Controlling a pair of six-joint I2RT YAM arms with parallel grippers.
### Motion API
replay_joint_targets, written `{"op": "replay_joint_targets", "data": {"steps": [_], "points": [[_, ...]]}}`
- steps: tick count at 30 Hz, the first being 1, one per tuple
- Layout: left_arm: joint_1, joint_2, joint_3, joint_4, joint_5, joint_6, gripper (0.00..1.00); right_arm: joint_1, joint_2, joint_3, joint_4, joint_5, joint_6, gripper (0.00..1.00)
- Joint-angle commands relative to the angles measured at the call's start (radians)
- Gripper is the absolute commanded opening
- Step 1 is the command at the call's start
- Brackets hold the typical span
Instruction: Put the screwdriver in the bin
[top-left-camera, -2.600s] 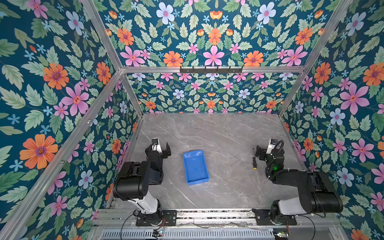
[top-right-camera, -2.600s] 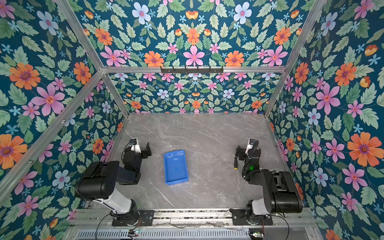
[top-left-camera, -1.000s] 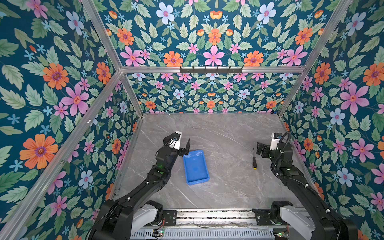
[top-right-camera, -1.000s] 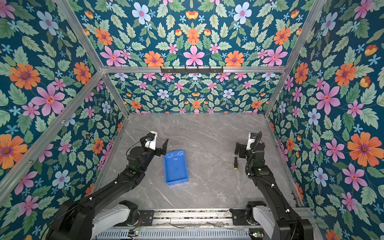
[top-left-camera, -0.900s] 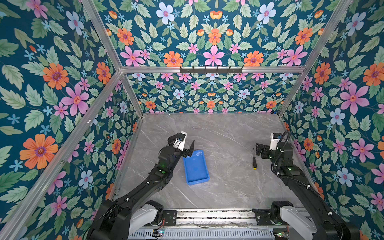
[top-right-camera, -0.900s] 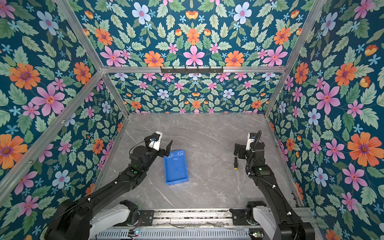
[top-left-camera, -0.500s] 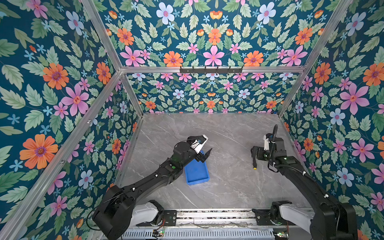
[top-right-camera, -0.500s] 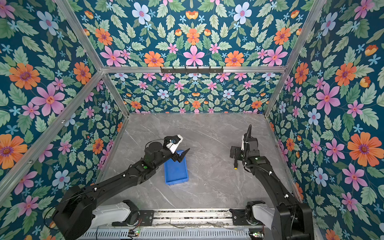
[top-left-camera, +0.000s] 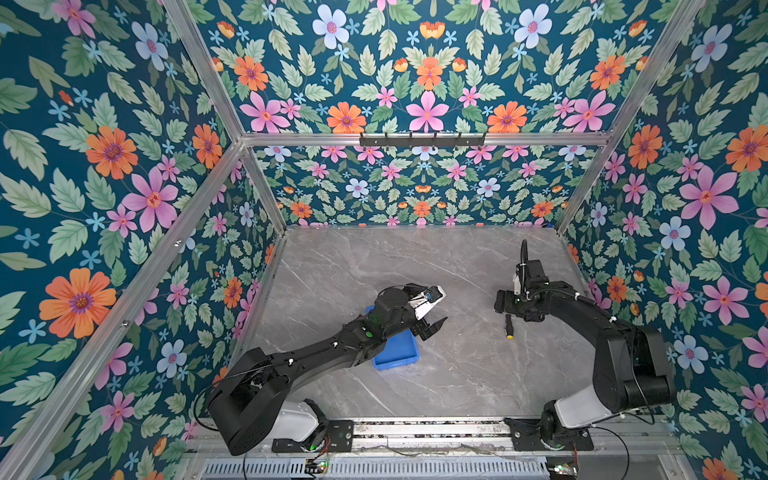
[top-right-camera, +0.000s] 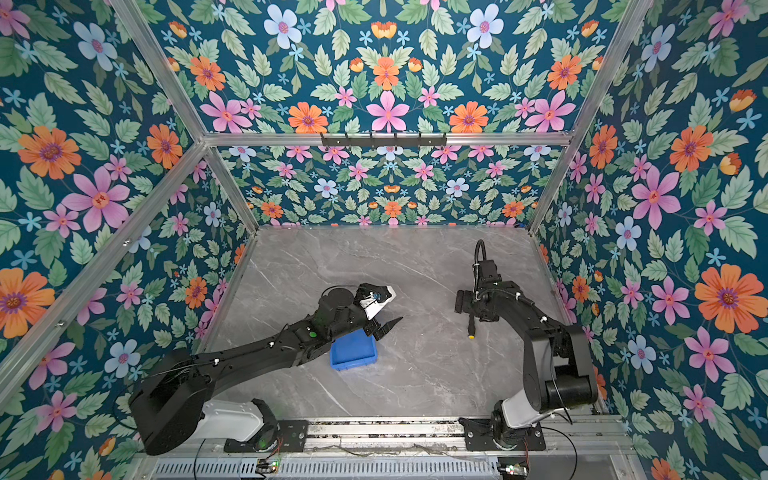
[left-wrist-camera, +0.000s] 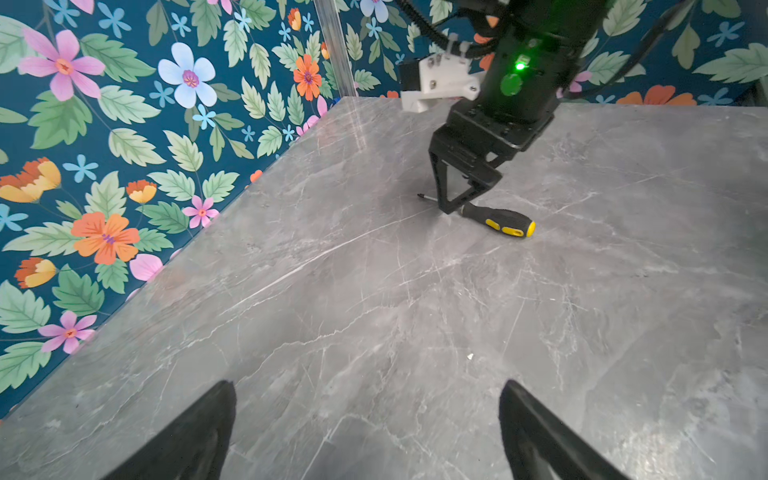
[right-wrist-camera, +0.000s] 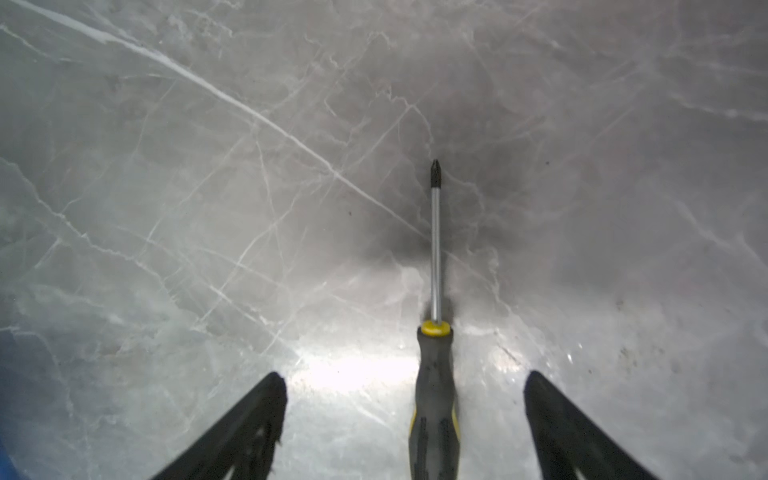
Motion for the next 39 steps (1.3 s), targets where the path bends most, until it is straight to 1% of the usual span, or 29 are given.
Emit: {"op": "replay_joint_targets", "data": {"steps": [1, 3, 4, 6, 11, 21, 27, 32, 34, 36, 38, 39], "points": [[-0.005, 0.011, 0.005, 0.017, 0.005, -0.01, 1.0, 0.0, 0.055, 0.037, -0.037, 0.033, 0.024, 0.77], [-0.009, 0.017, 0.004, 0.017, -0.009, -0.004, 1.0, 0.0, 0.093, 0.066, -0.057, 0.044, 0.024, 0.7], [-0.009, 0.017, 0.004, 0.017, -0.014, 0.0, 1.0, 0.0, 0.14, 0.083, -0.072, 0.048, 0.026, 0.67], [-0.009, 0.017, 0.003, 0.017, -0.022, 0.004, 1.0, -0.001, 0.181, 0.111, -0.096, 0.056, 0.029, 0.56], [-0.011, 0.02, 0.0, 0.012, -0.018, 0.002, 1.0, 0.0, 0.222, 0.124, -0.11, 0.058, 0.032, 0.37], [-0.011, 0.036, -0.001, 0.023, -0.016, 0.004, 1.0, 0.0, 0.226, 0.119, -0.121, 0.076, 0.039, 0.14], [-0.011, 0.033, -0.01, 0.032, -0.016, -0.01, 1.0, 0.0, 0.207, 0.123, -0.124, 0.089, 0.039, 0.06], [-0.011, 0.036, -0.01, 0.045, -0.031, -0.045, 1.0, 0.0, 0.177, 0.123, -0.133, 0.088, 0.033, 0.04], [-0.011, 0.035, -0.007, 0.054, -0.051, -0.069, 1.0, 0.0, 0.149, 0.122, -0.137, 0.089, 0.024, 0.03], [-0.011, 0.036, -0.008, 0.086, -0.082, -0.122, 1.0, 0.0, 0.11, 0.103, -0.119, 0.074, 0.012, 0.03], [-0.009, 0.04, -0.007, 0.124, -0.107, -0.184, 1.0, 0.0, 0.02, 0.082, -0.094, 0.056, -0.006, 0.03], [-0.01, 0.045, -0.004, 0.144, -0.099, -0.211, 1.0, 0.0, -0.014, 0.069, -0.08, 0.044, -0.018, 0.03]]}}
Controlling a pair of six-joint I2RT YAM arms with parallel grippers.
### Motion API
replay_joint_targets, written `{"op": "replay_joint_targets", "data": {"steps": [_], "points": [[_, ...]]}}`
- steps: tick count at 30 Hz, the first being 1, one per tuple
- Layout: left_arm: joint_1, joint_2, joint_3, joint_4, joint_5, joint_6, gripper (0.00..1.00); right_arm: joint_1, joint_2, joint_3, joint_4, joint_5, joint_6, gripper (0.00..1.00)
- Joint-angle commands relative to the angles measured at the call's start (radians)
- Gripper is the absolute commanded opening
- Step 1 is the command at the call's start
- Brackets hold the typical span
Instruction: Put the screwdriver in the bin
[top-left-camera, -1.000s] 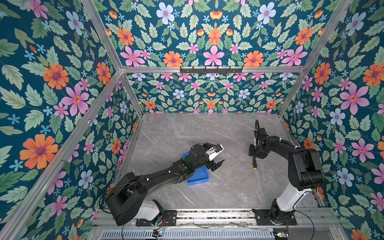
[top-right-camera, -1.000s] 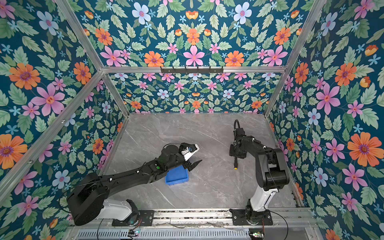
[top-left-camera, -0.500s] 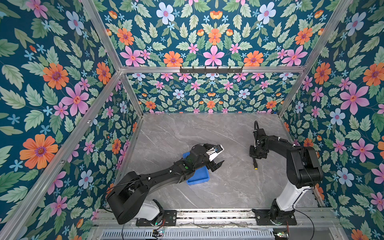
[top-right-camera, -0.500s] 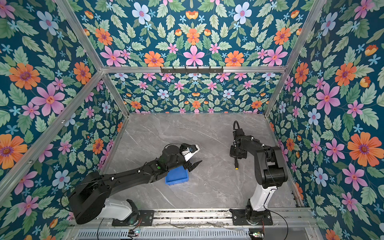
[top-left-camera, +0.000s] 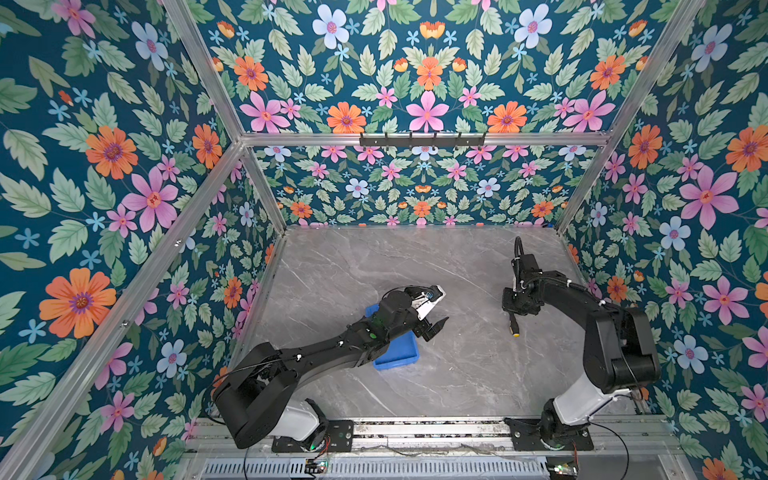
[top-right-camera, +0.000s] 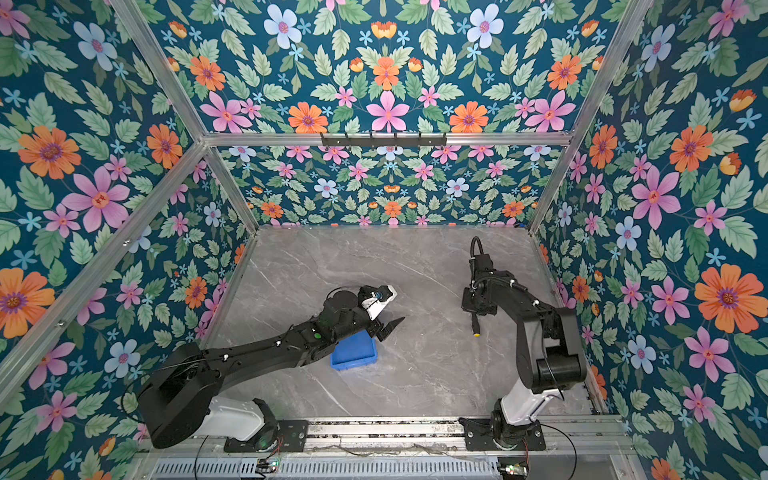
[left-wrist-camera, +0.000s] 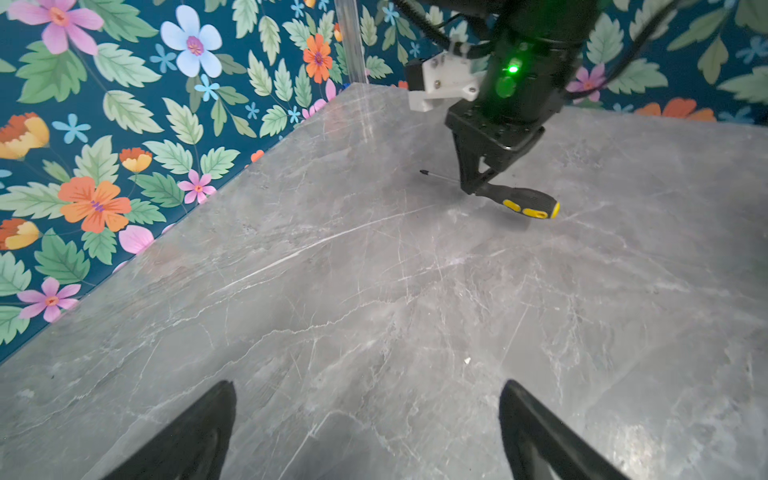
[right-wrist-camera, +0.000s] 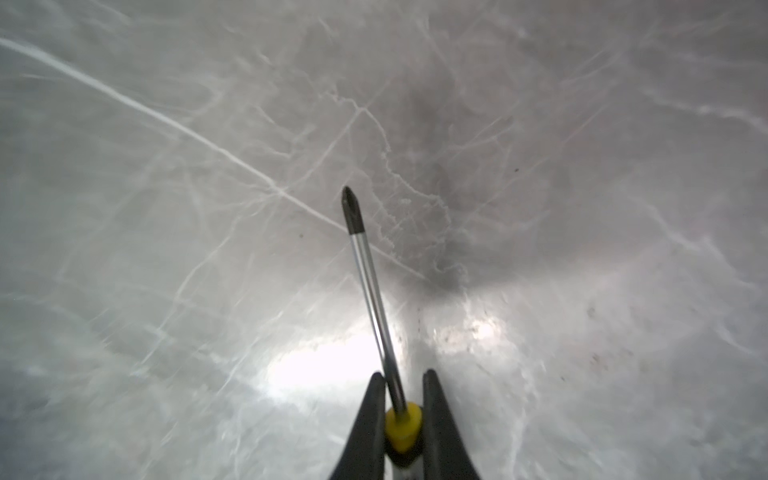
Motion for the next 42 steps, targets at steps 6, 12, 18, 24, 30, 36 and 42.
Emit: {"op": "replay_joint_targets", "data": {"steps": [6, 12, 18, 24, 30, 36, 42], "points": [[0.002, 0.079, 0.049, 0.244, 0.081, -0.288, 1.0, 0.002, -0.282, -0.095, 0.168, -0.166, -0.101, 0.02], [0.002, 0.201, 0.096, 0.492, 0.195, -0.488, 1.0, 0.011, -0.479, -0.18, 0.397, -0.361, -0.124, 0.0], [0.001, 0.294, 0.163, 0.603, 0.273, -0.568, 1.0, 0.026, -0.566, -0.217, 0.582, -0.471, -0.034, 0.0], [0.001, 0.308, 0.176, 0.633, 0.295, -0.58, 0.98, 0.031, -0.598, -0.262, 0.724, -0.511, 0.074, 0.0], [0.004, 0.262, 0.116, 0.606, 0.221, -0.54, 1.0, 0.031, -0.587, -0.295, 0.722, -0.492, 0.063, 0.0], [0.008, 0.245, 0.094, 0.574, 0.192, -0.513, 1.0, 0.031, -0.575, -0.311, 0.714, -0.47, 0.041, 0.03], [0.021, 0.22, 0.067, 0.534, 0.184, -0.469, 1.0, 0.031, -0.546, -0.301, 0.648, -0.428, -0.016, 0.2]]}}
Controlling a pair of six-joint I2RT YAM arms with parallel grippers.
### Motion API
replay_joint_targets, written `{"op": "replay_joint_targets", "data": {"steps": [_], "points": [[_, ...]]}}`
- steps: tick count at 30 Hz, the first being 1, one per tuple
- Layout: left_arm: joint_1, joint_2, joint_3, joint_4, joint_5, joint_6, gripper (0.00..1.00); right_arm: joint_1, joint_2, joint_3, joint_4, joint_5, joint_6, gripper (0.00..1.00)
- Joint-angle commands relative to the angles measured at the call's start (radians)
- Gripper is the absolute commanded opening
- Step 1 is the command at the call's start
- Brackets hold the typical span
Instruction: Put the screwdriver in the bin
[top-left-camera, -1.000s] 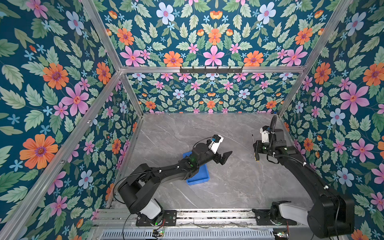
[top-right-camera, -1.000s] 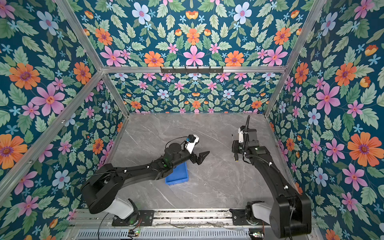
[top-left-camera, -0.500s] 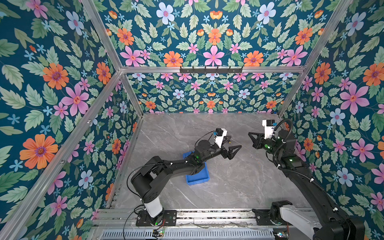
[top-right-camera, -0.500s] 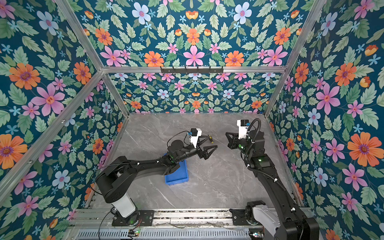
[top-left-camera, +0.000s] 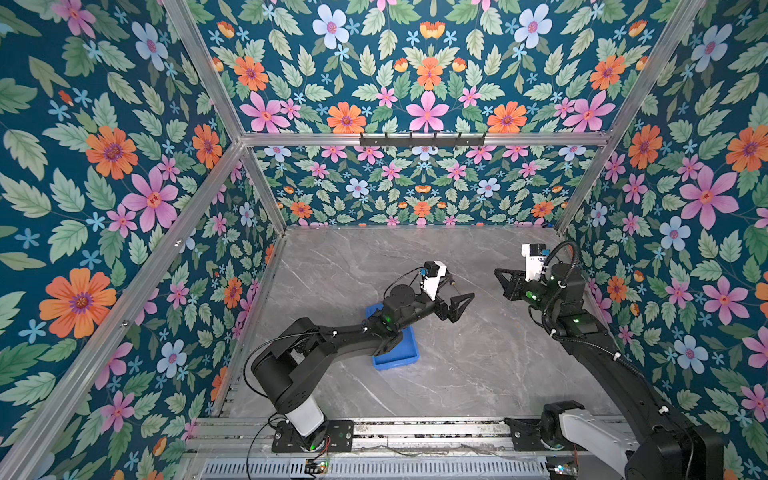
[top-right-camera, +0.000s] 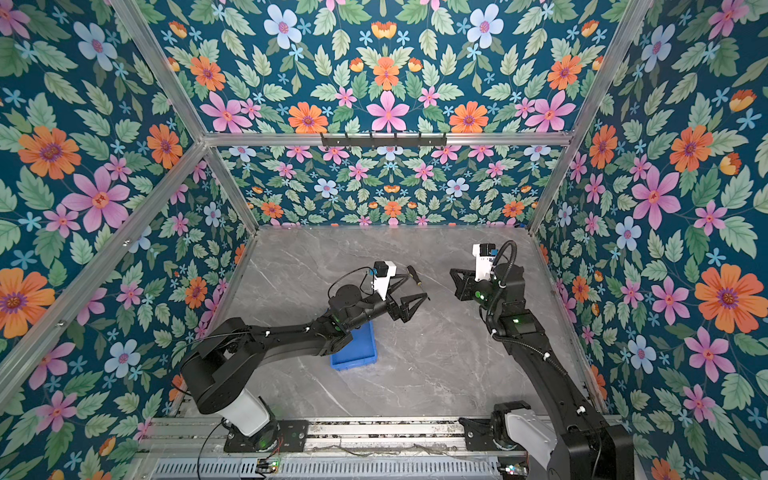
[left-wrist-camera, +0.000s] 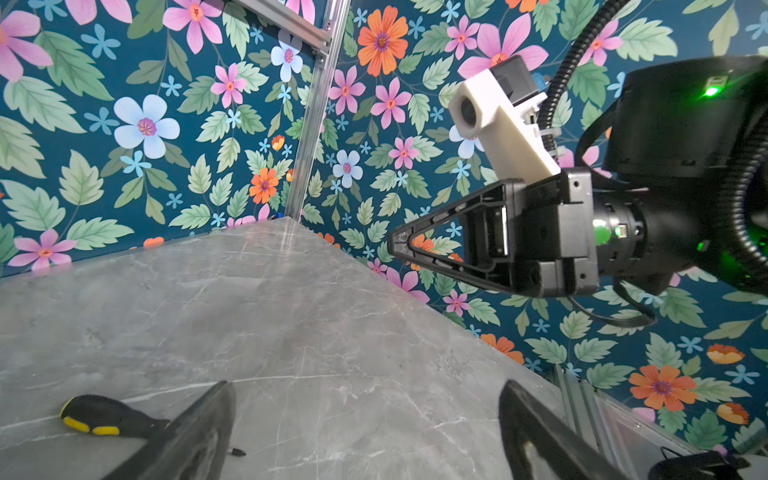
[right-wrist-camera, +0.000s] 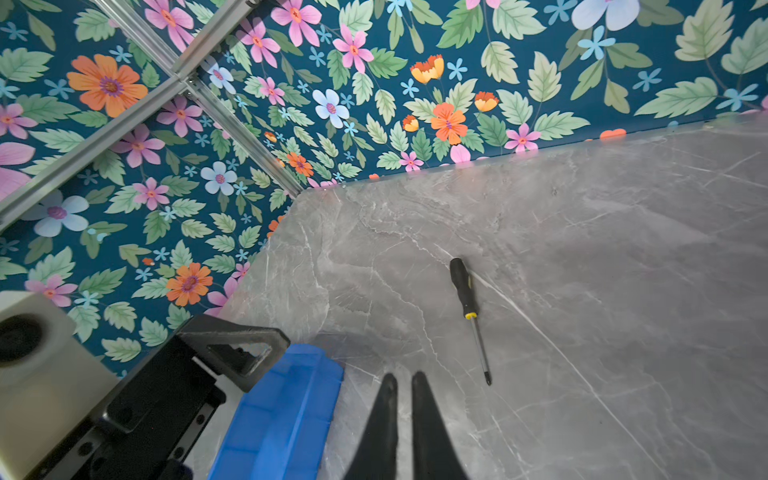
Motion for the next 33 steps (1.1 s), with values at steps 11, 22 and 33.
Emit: {"op": "replay_joint_targets", "data": {"steps": [11, 22, 33], "points": [[0.052, -0.129, -0.096, -0.135, -0.077, 0.118, 1.0, 0.003, 0.156, 0.031, -0.051, 0.118, -0.147, 0.76], [0.285, -0.426, -0.273, -0.335, -0.24, 0.193, 1.0, -0.106, 0.103, -0.075, -0.027, 0.297, -0.18, 0.96], [0.439, -0.551, -0.325, -0.508, -0.302, 0.195, 1.0, -0.096, 0.186, -0.059, -0.054, 0.204, -0.193, 0.96]]}}
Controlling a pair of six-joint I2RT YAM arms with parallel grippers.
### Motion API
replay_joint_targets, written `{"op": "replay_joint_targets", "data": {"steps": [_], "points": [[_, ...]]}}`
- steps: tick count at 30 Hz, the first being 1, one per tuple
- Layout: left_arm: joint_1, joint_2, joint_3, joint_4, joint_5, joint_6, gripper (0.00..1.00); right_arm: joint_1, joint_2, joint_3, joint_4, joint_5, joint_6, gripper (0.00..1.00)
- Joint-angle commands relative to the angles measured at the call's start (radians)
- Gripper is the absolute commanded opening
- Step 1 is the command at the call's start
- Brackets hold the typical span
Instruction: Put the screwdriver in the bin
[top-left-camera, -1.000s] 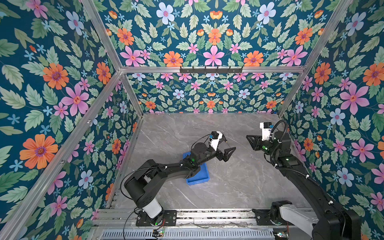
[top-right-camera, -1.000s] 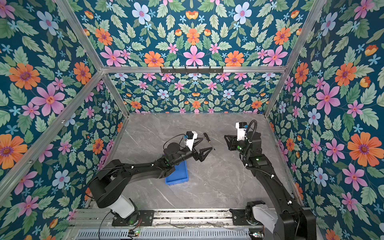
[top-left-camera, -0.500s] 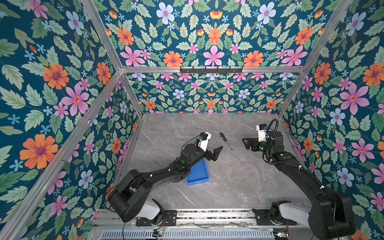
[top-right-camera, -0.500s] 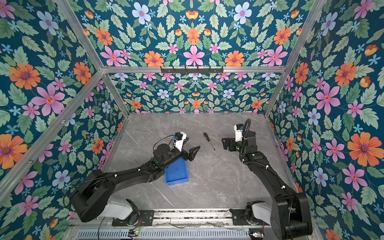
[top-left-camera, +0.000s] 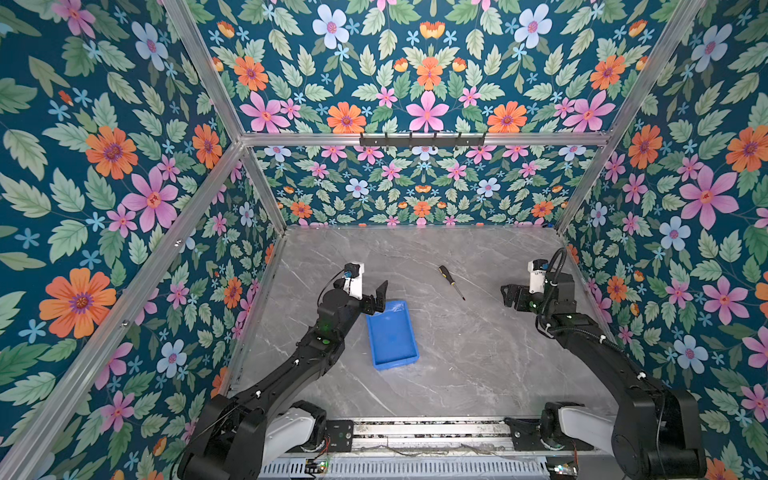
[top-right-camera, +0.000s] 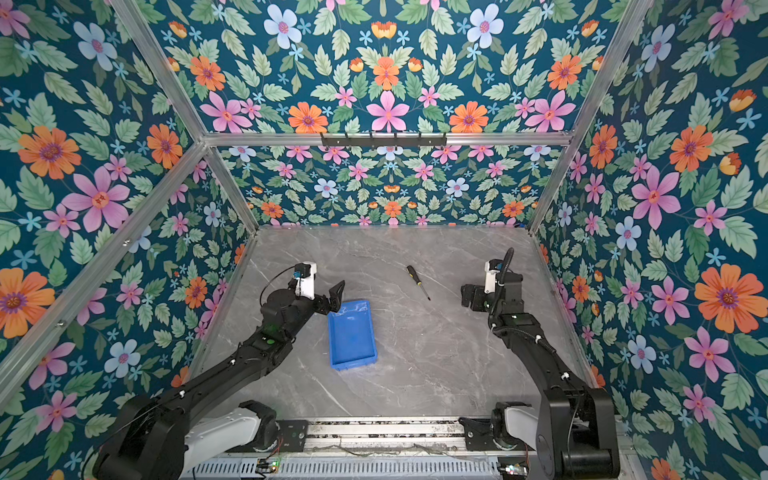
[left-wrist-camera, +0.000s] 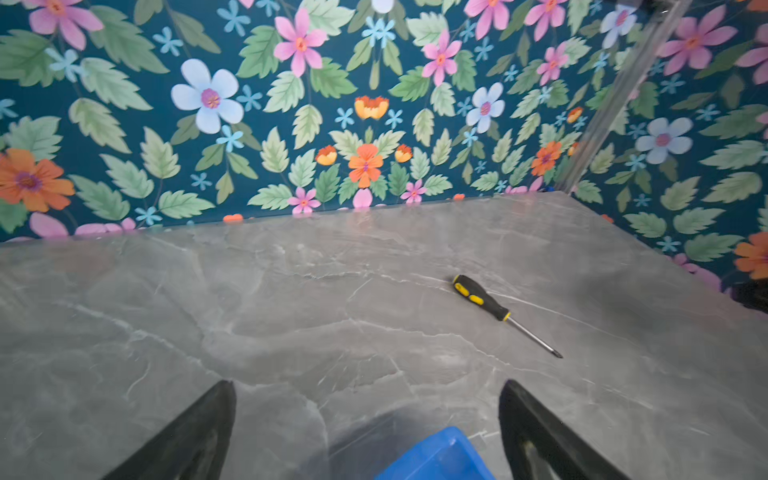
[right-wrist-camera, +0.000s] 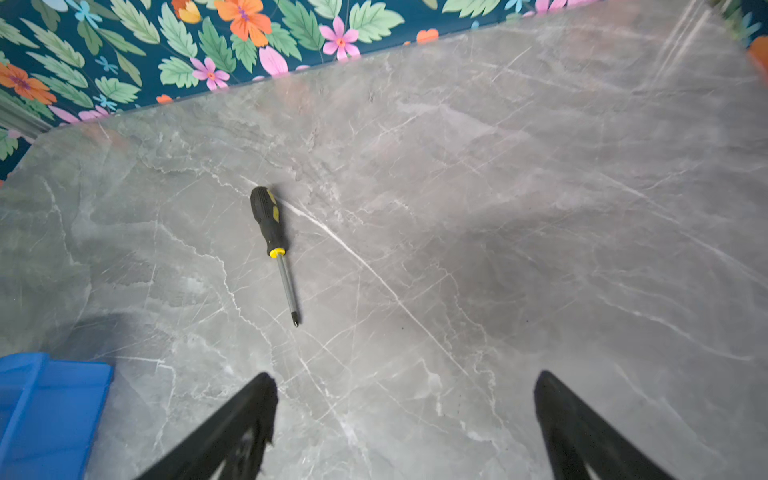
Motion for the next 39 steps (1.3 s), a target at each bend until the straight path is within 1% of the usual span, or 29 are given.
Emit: {"op": "replay_joint_targets", "data": {"steps": [1, 6, 10, 13, 16, 18, 22, 24, 27, 30, 34, 35, 39], "points": [[0.013, -0.015, -0.012, -0.046, -0.039, -0.007, 1.0, 0.031, 0.047, 0.041, 0.002, -0.04, -0.016, 0.96], [0.016, -0.034, -0.041, -0.043, -0.041, -0.039, 1.0, 0.127, 0.211, 0.16, -0.037, -0.017, -0.027, 0.96], [0.016, -0.056, -0.06, -0.041, -0.048, -0.058, 1.0, 0.209, 0.388, 0.319, -0.117, 0.007, -0.025, 0.95], [0.016, -0.081, -0.068, -0.057, -0.053, -0.059, 1.0, 0.261, 0.537, 0.455, -0.21, 0.031, -0.024, 0.9], [0.017, -0.101, -0.068, -0.078, -0.049, -0.06, 1.0, 0.304, 0.656, 0.586, -0.292, 0.07, -0.029, 0.82], [0.015, -0.112, -0.071, -0.089, -0.043, -0.063, 1.0, 0.324, 0.727, 0.663, -0.331, 0.085, -0.027, 0.73], [0.015, -0.13, -0.076, -0.099, -0.04, -0.073, 1.0, 0.337, 0.836, 0.782, -0.4, 0.1, -0.01, 0.61], [0.016, -0.138, -0.078, -0.103, -0.041, -0.075, 1.0, 0.338, 0.878, 0.826, -0.427, 0.107, -0.007, 0.54], [0.015, -0.143, -0.08, -0.109, -0.039, -0.077, 1.0, 0.338, 0.923, 0.869, -0.451, 0.114, -0.015, 0.45], [0.015, -0.145, -0.079, -0.109, -0.037, -0.077, 1.0, 0.338, 0.955, 0.904, -0.474, 0.117, -0.027, 0.39], [0.016, -0.142, -0.077, -0.109, -0.035, -0.078, 1.0, 0.338, 0.975, 0.929, -0.489, 0.111, -0.055, 0.32], [0.015, -0.14, -0.076, -0.108, -0.033, -0.078, 1.0, 0.339, 0.978, 0.931, -0.489, 0.11, -0.064, 0.27], [0.015, -0.133, -0.074, -0.105, -0.023, -0.085, 1.0, 0.338, 0.984, 0.946, -0.499, 0.105, -0.097, 0.17]]}}
